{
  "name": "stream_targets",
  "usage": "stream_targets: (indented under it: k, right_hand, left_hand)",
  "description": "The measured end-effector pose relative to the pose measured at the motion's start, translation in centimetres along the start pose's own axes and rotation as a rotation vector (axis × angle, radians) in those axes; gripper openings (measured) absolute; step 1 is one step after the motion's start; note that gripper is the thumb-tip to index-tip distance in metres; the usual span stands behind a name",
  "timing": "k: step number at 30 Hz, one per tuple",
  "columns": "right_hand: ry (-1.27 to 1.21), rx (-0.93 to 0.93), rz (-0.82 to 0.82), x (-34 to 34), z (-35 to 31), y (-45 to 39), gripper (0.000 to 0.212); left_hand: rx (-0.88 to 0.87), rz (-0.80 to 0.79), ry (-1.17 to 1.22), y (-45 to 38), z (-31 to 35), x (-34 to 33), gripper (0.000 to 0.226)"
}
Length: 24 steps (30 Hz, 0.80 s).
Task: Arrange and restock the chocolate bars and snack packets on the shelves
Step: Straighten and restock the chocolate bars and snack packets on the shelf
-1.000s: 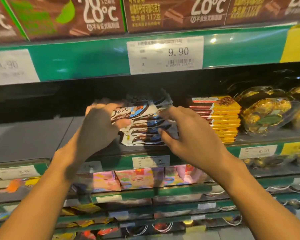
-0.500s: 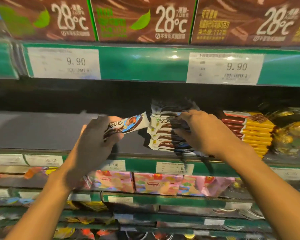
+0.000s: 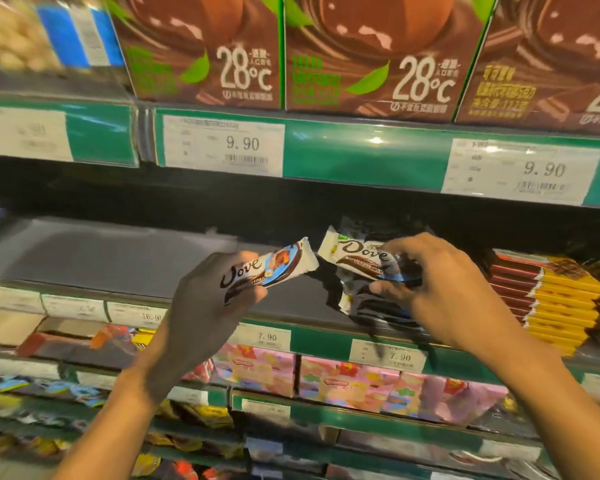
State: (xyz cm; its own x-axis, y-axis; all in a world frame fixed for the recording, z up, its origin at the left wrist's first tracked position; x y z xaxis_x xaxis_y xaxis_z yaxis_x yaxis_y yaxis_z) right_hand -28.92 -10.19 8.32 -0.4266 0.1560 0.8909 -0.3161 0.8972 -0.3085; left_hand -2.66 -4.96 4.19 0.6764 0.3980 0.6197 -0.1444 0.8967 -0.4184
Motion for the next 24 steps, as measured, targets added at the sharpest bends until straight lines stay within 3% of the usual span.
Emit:
stream_targets:
  k: [3,9,16,24]
  right_hand:
    - [-0.070,0.015,0.048,0.1,-2.1,0.5,0.053]
    - [-0.190,0.169,0.006,-1.7,-7.4,0.1,0.047]
    - [-0.550,0.371,-0.229,-7.0,-16.7,-0.2,0.037]
    - [-0.628,0.527,-0.335,-14.1,-29.8,1.0,0.039]
  left_hand:
    - [0.087,0.026,0.101,1.4,-1.3,2.2,0.041]
    - [0.145,0.177,0.055,5.5,-2.8,8.0,0.037]
    - [0.424,0.467,0.088,15.3,-5.7,15.4,0.036]
    - [0.604,0.716,-0.110,25.9,-10.0,24.3,0.037]
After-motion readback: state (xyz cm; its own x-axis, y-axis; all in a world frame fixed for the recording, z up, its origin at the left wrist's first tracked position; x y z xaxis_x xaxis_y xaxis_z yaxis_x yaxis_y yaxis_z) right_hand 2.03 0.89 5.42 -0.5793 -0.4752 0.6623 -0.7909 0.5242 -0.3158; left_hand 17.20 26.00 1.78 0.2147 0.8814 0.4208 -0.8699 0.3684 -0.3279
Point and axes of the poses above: each hand's wrist, its own y-axis away from the middle knuckle, its own x-axis out of the back of the hand, z = x × y, the point moved 8 cm from there along -y, towards the middle knuckle, and after that the axes turned 2 degrees about z, right-handed, at the moved point
